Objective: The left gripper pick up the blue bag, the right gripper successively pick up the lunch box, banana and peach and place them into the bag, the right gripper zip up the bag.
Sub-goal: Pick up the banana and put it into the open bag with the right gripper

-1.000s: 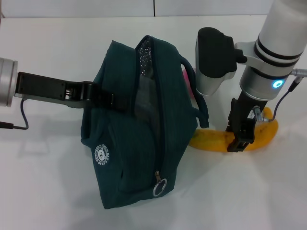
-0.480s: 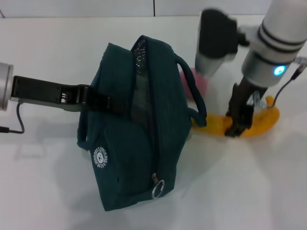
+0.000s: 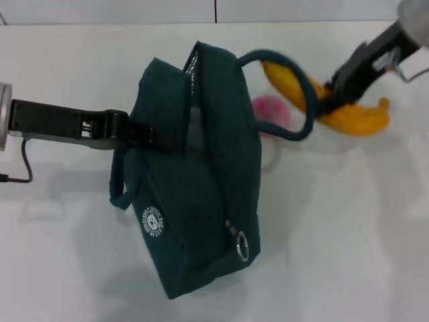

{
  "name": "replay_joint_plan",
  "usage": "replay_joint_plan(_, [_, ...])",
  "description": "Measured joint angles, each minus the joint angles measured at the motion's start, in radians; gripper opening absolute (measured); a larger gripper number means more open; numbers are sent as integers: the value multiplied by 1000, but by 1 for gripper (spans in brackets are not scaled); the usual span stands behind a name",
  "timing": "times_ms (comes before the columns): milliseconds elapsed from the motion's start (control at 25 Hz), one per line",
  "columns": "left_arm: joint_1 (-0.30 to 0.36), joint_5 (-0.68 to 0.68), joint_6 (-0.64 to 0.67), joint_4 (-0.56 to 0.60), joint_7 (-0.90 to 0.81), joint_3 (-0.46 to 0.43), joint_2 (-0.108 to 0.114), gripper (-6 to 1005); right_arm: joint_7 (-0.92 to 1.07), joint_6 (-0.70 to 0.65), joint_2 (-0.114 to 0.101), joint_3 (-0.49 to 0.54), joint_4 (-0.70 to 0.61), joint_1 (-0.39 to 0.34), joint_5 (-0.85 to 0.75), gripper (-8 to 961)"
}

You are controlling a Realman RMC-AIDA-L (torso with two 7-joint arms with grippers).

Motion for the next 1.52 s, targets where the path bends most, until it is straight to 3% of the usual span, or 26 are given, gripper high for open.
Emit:
replay_joint_plan(120, [0, -7, 1, 2, 0, 1, -2, 39, -8, -8, -5, 101, -41, -42, 133, 414])
replay_joint_plan(240, [0, -10, 1, -1, 0, 1, -3, 39, -17, -9, -18, 136, -86, -103, 355, 414])
replay_joint_plan(280, [0, -10, 1, -3, 0, 0, -4, 39, -17, -9, -18, 136, -86, -103, 355, 414])
replay_joint_plan(360, [0, -11, 1, -4, 0, 1, -4, 40, -63, -5, -22, 148, -119, -169, 604, 415])
replay_joint_plan(520, [-3, -10, 0, -5, 0, 4, -6, 40, -183, -12, -8, 141, -105, -243, 861, 415])
replay_joint_plan(720, [0, -3, -6, -6, 0, 2, -8, 39, -337, -24, 1, 68, 14, -304, 1101, 416])
replay_joint_plan(840, [2, -2, -7, -8, 0, 2, -8, 39, -394, -42, 0, 67, 63, -325, 1180, 416])
replay_joint_plan(1160, [14, -1, -7, -11, 0, 1, -10, 40, -411, -46, -4, 94, 68, -363, 1214, 417])
replay_joint_plan(1520, [18, 0, -7, -11, 5, 4, -11, 40, -432, -178, 0, 127, 82, -411, 1406, 418])
